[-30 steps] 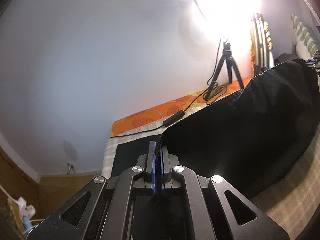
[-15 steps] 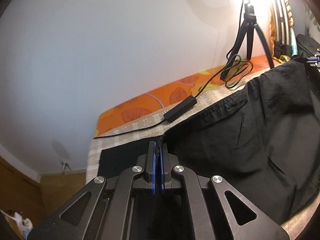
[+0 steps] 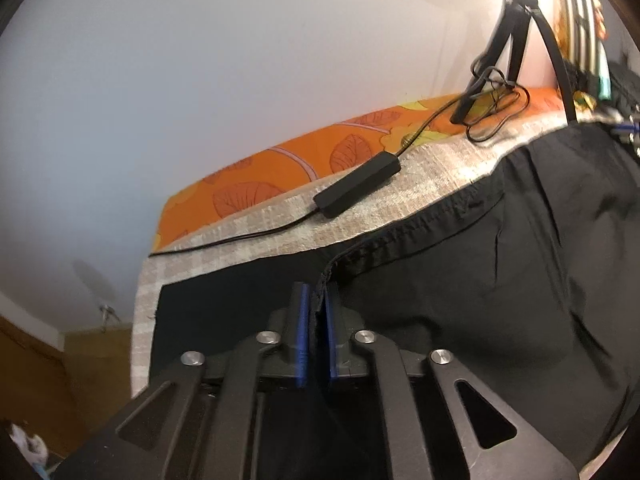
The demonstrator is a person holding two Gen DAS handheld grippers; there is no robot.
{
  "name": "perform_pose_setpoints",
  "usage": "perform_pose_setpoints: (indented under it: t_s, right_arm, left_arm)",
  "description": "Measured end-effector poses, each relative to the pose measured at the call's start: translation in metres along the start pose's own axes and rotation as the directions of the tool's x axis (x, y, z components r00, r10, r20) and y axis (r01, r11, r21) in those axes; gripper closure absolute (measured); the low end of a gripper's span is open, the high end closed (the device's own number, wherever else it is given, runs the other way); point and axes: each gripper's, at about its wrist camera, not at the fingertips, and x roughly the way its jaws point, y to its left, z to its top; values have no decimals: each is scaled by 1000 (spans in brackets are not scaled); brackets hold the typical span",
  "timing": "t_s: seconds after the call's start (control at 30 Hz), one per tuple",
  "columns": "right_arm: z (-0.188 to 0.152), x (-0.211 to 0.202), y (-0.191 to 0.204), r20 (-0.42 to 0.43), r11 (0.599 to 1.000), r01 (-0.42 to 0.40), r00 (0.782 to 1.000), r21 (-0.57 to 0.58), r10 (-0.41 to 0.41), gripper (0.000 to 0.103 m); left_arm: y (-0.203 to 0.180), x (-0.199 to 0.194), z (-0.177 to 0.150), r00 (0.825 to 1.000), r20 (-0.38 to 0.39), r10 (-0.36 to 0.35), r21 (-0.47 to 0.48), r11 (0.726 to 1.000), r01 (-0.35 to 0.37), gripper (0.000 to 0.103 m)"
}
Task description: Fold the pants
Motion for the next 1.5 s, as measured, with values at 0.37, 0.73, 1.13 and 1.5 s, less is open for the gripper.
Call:
perform_pose_setpoints:
  t_s: [0.37, 0.73, 1.13, 1.5]
  right_arm:
    - [-1, -29, -12, 46, 997, 6, 999, 75, -9, 29]
    - [-24, -129, -3, 174, 951, -194, 973, 242, 154, 24]
    - [-50, -234, 69, 300, 878, -367, 913, 307, 277, 19]
    - [-64, -218, 87, 299, 820, -433, 893, 373, 336, 18]
  left_arm:
    - [58, -57, 9, 992, 113, -58, -188, 979, 78, 50]
    - [36, -114, -80, 982, 104, -159, -21, 987, 162, 49]
    - [-51, -110, -112, 991, 37, -132, 269, 956, 118, 49]
    - [-41, -94, -111, 997, -13, -72, 331, 941, 72, 84]
